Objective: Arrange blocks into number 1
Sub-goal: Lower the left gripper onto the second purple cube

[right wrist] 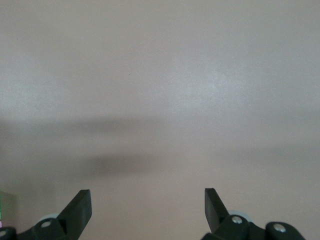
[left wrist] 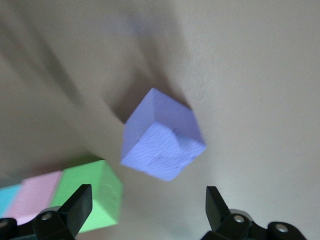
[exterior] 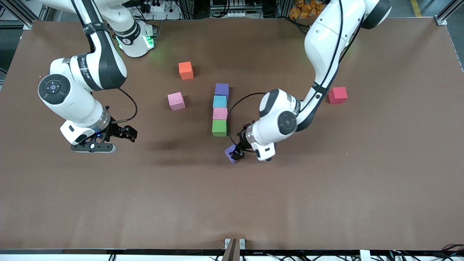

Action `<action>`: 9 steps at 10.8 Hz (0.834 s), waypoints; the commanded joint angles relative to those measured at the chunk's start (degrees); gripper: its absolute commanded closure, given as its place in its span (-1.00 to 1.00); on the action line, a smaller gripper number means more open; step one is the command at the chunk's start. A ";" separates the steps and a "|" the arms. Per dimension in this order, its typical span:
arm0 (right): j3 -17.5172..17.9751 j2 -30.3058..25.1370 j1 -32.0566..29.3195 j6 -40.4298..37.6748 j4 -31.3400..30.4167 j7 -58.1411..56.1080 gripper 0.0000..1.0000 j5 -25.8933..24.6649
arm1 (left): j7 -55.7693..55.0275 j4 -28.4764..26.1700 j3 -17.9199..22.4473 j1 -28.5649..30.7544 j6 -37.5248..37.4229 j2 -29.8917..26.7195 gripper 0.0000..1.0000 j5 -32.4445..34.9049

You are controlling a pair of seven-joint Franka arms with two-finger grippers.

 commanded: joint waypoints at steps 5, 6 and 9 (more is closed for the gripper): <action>0.43 1.23 -0.92 2.89 0.00 2.54 -1.00 -0.44 | -1.19 0.23 -0.33 3.44 2.21 3.39 -1.00 -16.76; 0.43 1.23 -0.92 2.89 0.00 2.54 -1.00 -0.44 | -1.19 -0.38 -0.41 3.45 2.12 3.48 -1.00 -18.26; 0.52 1.23 -0.92 2.89 0.00 2.54 -1.00 -0.44 | -1.28 -0.56 -0.76 3.71 0.19 4.09 -1.00 -19.24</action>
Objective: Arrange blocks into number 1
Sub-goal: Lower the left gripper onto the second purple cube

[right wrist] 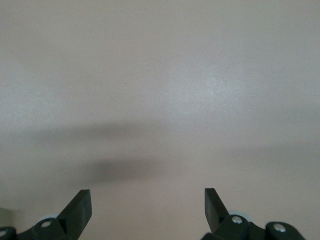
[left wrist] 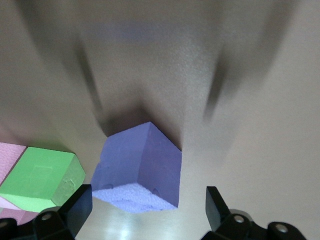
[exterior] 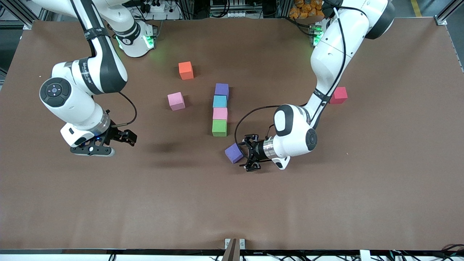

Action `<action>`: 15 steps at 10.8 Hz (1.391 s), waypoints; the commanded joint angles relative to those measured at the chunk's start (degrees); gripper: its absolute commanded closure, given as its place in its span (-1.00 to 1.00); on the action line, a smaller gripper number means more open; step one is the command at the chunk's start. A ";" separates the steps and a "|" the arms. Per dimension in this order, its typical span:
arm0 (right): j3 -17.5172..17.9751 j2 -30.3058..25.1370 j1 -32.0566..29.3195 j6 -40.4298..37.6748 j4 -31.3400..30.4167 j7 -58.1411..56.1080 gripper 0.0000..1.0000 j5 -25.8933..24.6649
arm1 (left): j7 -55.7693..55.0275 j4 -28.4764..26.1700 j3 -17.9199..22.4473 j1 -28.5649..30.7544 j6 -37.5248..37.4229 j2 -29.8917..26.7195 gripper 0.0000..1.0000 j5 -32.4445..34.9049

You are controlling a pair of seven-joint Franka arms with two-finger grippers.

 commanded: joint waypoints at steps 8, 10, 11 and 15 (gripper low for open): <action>0.54 0.01 -0.46 0.22 0.17 1.08 -1.00 -0.35 | -1.83 -1.43 -0.91 -0.26 -3.26 0.30 -1.00 -2.07; 0.62 0.10 -0.46 0.22 0.17 1.08 -1.00 -0.35 | -1.75 -1.34 -0.91 -0.35 -3.26 0.39 -1.00 -2.85; 0.62 0.10 -0.46 0.22 0.17 1.08 -1.00 -0.35 | -1.83 -1.34 -0.83 -0.44 -3.17 0.39 -1.00 -3.47; 0.62 0.10 -0.11 0.22 0.17 1.17 -1.00 -0.18 | -4.46 -1.25 -0.39 -1.58 -0.55 0.57 -1.00 -7.96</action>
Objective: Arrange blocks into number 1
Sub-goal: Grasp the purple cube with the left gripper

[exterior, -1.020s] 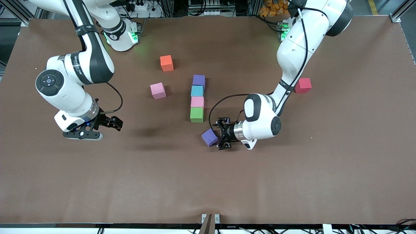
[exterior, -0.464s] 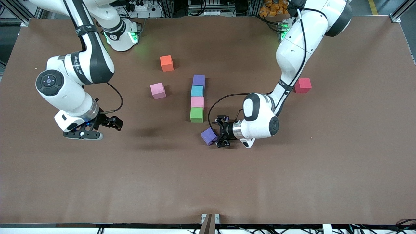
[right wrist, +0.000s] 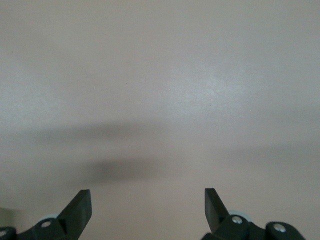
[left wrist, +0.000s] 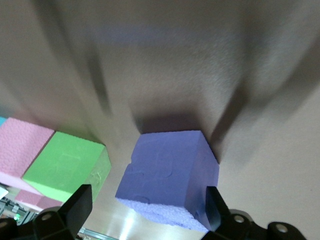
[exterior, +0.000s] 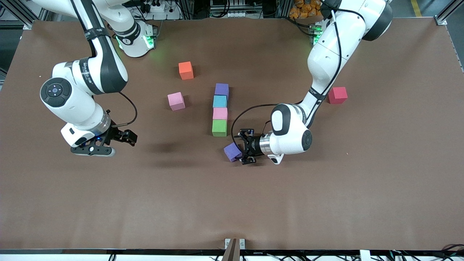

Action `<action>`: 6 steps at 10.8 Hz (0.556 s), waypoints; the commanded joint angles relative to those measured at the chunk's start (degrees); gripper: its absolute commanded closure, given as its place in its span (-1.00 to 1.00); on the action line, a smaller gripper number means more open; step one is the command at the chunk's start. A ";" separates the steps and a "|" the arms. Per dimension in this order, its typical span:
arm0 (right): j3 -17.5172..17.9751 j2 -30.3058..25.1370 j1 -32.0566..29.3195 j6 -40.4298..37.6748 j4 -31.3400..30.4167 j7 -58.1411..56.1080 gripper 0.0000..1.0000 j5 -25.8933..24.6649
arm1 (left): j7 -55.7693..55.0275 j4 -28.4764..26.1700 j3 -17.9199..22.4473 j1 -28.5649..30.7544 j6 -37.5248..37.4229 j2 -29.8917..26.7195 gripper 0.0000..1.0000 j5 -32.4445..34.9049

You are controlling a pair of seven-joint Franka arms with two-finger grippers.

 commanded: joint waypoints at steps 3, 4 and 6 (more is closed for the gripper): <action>0.53 -0.03 -0.39 0.10 0.17 1.88 -1.00 -0.01 | -4.43 -0.60 0.76 -3.03 7.12 0.27 -1.00 -1.71; 0.53 -0.03 -0.48 0.10 0.17 1.88 -1.00 -0.01 | -4.43 -0.60 0.76 -2.94 7.12 0.54 -1.00 -1.62; 0.53 -0.12 -0.57 -0.07 0.17 1.97 -1.00 -0.01 | -4.26 -0.86 0.76 -2.77 7.12 0.63 -1.00 -1.62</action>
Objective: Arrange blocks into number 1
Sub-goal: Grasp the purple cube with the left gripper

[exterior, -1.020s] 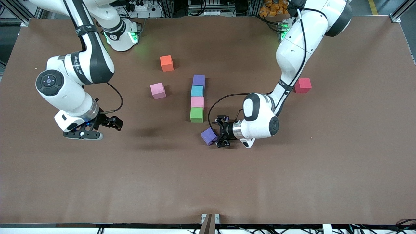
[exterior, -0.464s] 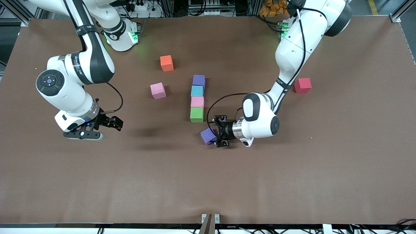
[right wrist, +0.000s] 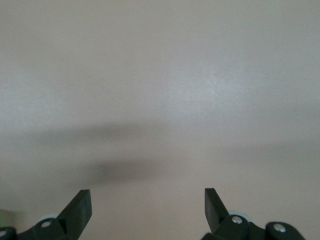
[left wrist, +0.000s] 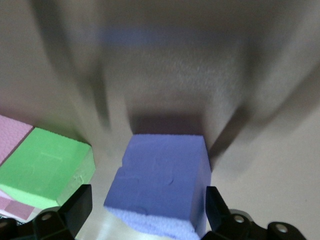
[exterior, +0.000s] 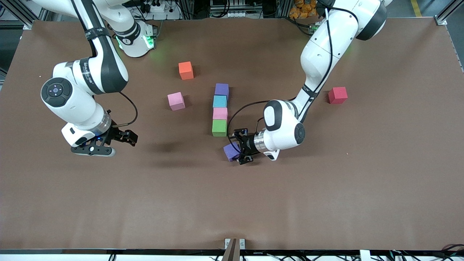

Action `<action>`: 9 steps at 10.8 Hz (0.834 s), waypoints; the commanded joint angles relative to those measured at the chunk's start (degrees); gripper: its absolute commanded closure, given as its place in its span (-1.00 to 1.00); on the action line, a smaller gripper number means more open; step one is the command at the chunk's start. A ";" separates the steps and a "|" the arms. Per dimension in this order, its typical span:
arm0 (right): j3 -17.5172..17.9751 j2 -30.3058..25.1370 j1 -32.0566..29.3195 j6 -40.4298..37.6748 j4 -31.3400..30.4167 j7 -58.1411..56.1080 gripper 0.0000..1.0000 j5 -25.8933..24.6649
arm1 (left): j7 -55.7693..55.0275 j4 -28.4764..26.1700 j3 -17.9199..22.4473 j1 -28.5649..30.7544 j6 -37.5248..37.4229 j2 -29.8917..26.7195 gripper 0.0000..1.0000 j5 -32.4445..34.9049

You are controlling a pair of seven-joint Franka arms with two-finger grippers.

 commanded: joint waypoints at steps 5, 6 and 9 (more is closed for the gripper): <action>0.47 -0.12 -0.55 -0.34 0.08 0.98 -1.00 -0.05 | 1.27 -0.14 1.80 -0.52 0.72 0.02 -0.56 -1.32; 0.47 -0.12 -0.55 -0.51 0.08 0.98 -1.00 -0.05 | 2.23 -0.14 1.80 -0.52 0.72 0.02 -0.56 -1.41; 0.47 -0.12 -0.46 -0.60 0.08 0.98 -1.00 -0.05 | 4.16 -0.05 1.71 -0.61 0.72 -0.07 0.02 -0.10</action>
